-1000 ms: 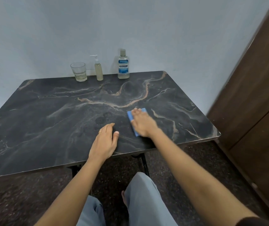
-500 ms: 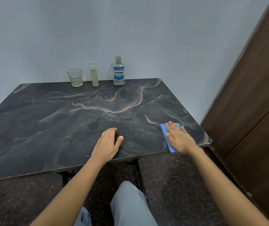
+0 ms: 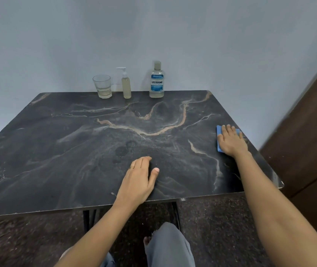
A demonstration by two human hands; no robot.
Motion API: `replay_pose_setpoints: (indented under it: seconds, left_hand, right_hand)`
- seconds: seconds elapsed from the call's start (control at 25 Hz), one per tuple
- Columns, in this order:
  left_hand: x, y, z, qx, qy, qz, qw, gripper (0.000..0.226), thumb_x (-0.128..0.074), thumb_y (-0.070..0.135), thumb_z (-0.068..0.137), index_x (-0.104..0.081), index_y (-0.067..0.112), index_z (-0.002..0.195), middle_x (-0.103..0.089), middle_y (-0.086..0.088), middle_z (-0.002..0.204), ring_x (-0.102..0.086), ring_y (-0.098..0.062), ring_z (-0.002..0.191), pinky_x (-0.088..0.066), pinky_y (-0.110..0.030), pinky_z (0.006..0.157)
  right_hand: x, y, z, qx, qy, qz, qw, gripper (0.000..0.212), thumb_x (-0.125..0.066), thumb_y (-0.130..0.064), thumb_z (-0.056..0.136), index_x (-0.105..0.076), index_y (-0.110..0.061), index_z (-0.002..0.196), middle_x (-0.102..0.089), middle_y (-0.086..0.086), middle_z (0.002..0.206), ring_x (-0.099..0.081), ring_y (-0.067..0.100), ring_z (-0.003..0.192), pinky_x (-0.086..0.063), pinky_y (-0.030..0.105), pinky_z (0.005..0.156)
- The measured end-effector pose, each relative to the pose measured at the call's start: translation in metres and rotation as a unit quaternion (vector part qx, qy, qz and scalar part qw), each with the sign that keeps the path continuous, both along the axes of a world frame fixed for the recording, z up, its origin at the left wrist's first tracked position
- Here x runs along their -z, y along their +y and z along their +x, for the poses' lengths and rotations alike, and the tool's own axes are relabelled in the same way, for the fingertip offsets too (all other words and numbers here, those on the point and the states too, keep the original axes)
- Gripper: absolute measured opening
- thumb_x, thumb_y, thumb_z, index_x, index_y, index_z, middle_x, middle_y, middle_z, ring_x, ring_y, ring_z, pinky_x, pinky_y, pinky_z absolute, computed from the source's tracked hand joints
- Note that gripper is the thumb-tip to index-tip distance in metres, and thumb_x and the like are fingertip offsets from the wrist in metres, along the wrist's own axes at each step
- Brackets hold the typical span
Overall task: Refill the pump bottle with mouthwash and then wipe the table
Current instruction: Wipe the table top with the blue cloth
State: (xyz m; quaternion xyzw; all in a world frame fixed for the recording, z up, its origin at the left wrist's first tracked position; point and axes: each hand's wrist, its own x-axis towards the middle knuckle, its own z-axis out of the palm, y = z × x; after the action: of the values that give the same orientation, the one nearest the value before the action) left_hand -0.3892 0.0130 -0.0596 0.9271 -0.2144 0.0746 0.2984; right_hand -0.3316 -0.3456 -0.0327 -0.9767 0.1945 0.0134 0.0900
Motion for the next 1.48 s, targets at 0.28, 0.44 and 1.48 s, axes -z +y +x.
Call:
replay_pose_setpoints:
  seconds: [0.28,0.44,1.48]
  left_hand:
    - [-0.003,0.001,-0.002,0.000,-0.003,-0.011,1.000,0.042,-0.035,0.040,0.101,-0.047,0.013,0.132,-0.050,0.001,0.138,-0.039,-0.015,0.130,-0.034,-0.029,0.105]
    - [-0.007,0.001,-0.005,-0.015,-0.009,-0.030,0.999,0.035,-0.038,0.035,0.101,-0.051,0.011,0.123,-0.056,-0.003,0.126,-0.045,-0.019,0.120,-0.038,-0.032,0.099]
    - [0.007,0.225,0.043,-0.227,-0.001,0.027,0.974,0.038,-0.041,0.035,0.100,-0.054,0.004,0.119,-0.058,-0.015,0.124,-0.048,-0.034,0.121,-0.039,-0.047,0.098]
  right_hand:
    - [0.002,0.125,0.047,-0.164,-0.008,-0.016,0.986,0.055,-0.017,-0.032,0.103,-0.010,-0.011,0.153,-0.006,0.007,0.161,-0.003,0.022,0.149,-0.001,0.042,0.119]
    - [0.006,0.185,0.027,-0.250,-0.009,-0.006,0.968,0.055,-0.016,-0.034,0.102,-0.009,-0.014,0.153,-0.006,0.004,0.161,-0.002,0.018,0.149,-0.001,0.039,0.120]
    - [0.003,0.113,0.010,-0.087,-0.007,0.004,0.996,0.056,-0.016,-0.033,0.102,-0.009,-0.011,0.153,-0.004,0.005,0.161,-0.002,0.019,0.149,0.000,0.038,0.120]
